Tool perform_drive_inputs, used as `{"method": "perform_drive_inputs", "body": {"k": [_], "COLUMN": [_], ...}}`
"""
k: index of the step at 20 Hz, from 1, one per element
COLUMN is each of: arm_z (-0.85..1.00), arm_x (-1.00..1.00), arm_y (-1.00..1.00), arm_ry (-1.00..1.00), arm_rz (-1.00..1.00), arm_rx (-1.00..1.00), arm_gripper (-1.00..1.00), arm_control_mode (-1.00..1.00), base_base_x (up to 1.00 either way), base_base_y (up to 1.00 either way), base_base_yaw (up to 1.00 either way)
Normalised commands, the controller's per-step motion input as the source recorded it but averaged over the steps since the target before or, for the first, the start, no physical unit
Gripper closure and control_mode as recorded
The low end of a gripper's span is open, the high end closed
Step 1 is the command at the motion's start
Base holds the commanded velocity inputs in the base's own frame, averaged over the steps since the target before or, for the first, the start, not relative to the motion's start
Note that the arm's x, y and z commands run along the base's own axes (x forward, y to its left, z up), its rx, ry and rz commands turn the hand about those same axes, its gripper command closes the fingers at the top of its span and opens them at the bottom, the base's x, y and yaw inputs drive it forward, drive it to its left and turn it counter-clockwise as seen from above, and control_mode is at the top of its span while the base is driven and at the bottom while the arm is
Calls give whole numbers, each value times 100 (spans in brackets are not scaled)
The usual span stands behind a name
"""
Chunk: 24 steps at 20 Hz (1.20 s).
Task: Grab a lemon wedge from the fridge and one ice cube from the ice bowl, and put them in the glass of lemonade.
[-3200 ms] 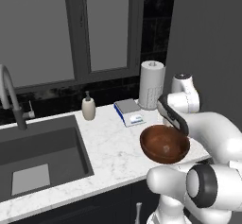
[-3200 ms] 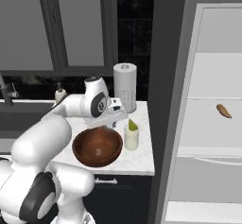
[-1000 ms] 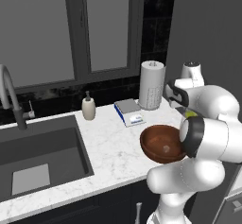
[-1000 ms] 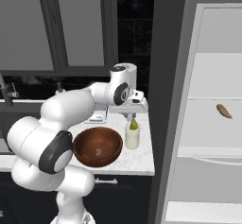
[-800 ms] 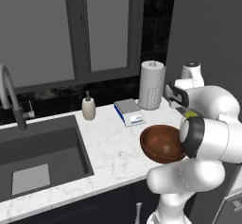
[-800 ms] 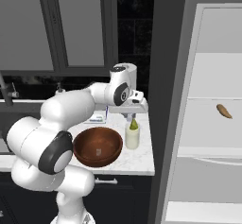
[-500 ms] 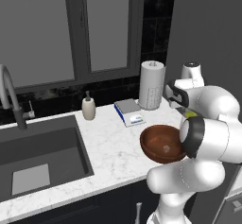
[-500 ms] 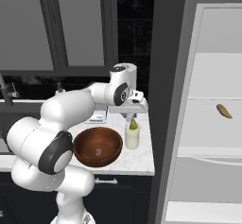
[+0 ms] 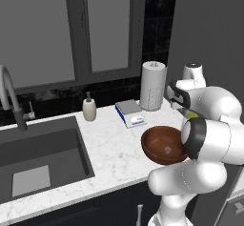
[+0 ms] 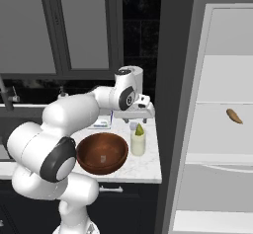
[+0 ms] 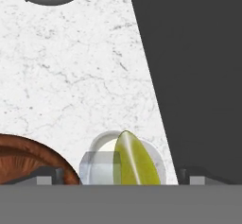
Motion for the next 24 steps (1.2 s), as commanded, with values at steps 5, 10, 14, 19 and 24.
{"method": "perform_drive_inputs", "body": {"k": [5, 10, 14, 19, 24], "arm_z": [24, 20, 13, 22, 39], "arm_x": [-13, -52, -80, -70, -80], "arm_y": [0, 4, 57, 66, 30], "arm_ry": [-1, -9, -15, -17, -14], "arm_rz": [0, 0, 3, 3, 3], "arm_rx": [0, 5, 0, 0, 3], "arm_gripper": [-100, -100, -100, -100, -100], "arm_control_mode": [-100, -100, -100, -100, -100], "base_base_x": [0, 0, 0, 0, 0], "base_base_y": [0, 0, 0, 0, 0], "base_base_yaw": [0, 0, 0, 0, 0]}}
